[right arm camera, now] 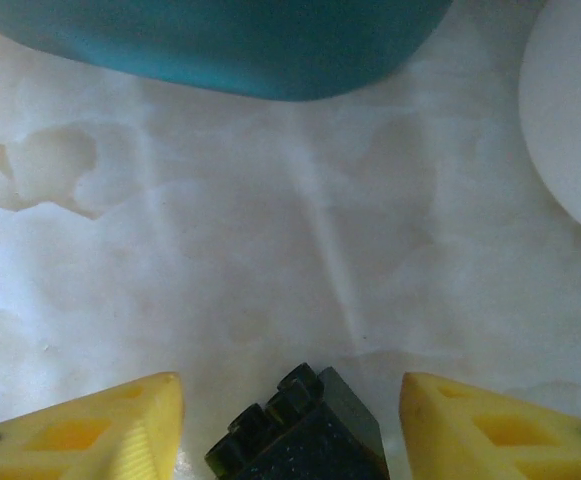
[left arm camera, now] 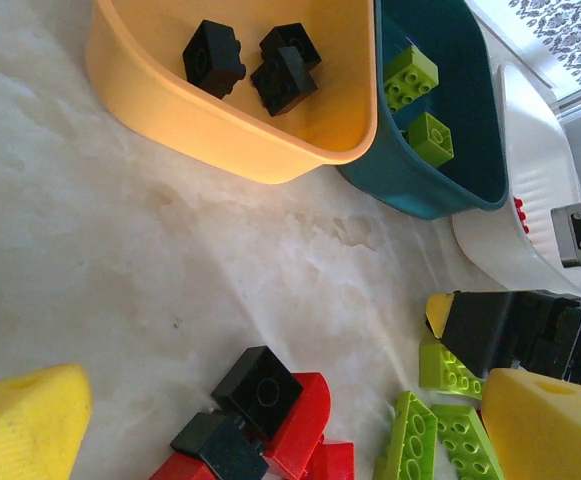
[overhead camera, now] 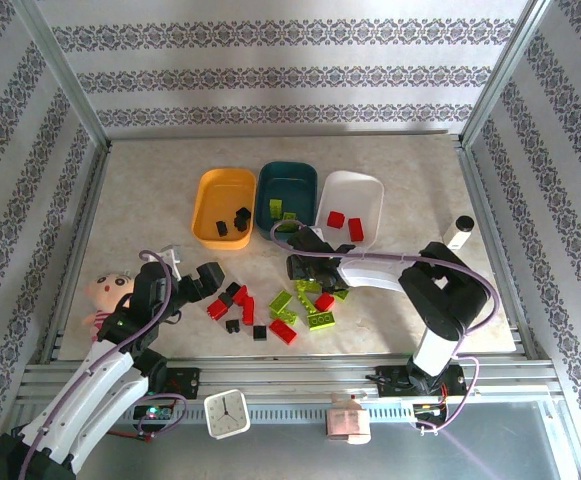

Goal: Sort the legos into containers by color

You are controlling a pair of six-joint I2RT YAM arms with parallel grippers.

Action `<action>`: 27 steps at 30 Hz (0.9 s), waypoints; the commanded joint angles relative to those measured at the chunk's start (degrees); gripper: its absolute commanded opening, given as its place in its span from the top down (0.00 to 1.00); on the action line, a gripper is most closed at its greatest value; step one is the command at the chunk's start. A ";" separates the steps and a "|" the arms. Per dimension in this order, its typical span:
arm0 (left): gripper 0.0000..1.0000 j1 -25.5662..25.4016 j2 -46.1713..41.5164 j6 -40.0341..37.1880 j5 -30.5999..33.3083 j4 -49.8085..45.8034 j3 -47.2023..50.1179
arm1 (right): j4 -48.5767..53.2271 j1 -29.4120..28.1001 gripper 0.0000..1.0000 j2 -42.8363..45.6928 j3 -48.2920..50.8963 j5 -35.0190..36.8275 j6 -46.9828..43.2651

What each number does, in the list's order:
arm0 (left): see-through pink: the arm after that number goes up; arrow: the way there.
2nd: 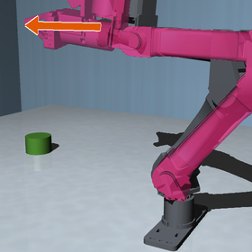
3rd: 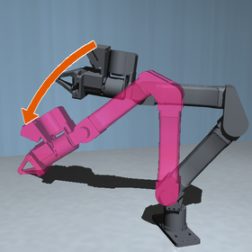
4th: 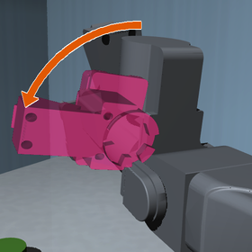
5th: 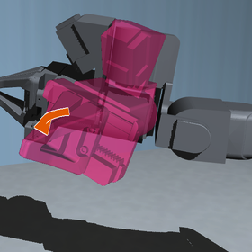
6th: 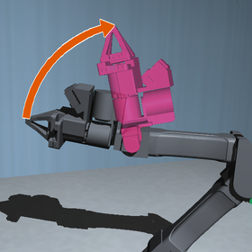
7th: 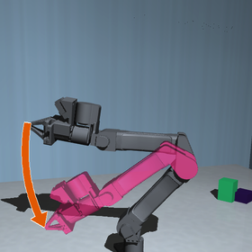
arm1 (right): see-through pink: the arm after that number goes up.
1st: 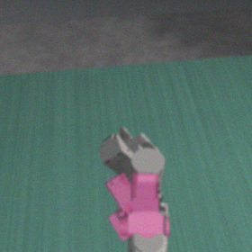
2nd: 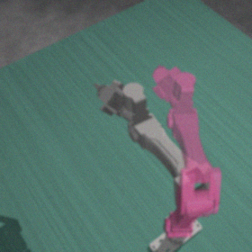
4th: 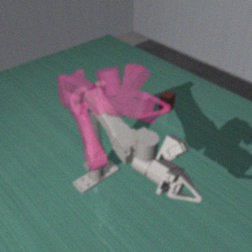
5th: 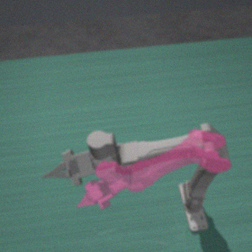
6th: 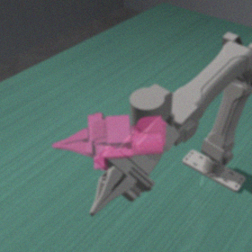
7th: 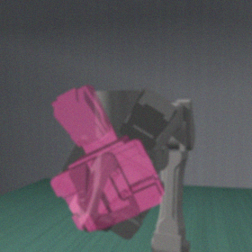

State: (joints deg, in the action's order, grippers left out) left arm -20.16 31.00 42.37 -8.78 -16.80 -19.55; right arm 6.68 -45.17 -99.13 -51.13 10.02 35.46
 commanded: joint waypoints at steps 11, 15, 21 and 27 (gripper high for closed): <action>0.00 -0.13 -0.74 -0.40 1.12 -2.72 -0.69 | -0.98 -1.66 0.74 7.80 -1.58 -3.79 -3.87; 0.00 -0.12 -1.61 -0.79 1.39 -4.45 -1.54 | -1.29 -2.93 0.74 9.57 -7.34 -10.60 -6.99; 0.00 -0.14 -3.96 -0.64 2.35 -8.06 -2.11 | -1.08 -3.62 0.74 1.28 -20.91 -15.42 -10.94; 0.00 -0.14 -4.72 -1.00 2.27 -10.82 -3.06 | 2.50 -3.29 0.73 -13.01 -38.01 -13.56 -13.67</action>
State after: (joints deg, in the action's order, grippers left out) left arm -20.16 26.85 42.30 -7.27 -24.25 -20.60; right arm 6.04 -48.53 -106.83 -83.74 -3.51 24.51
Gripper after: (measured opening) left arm 0.997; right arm 0.307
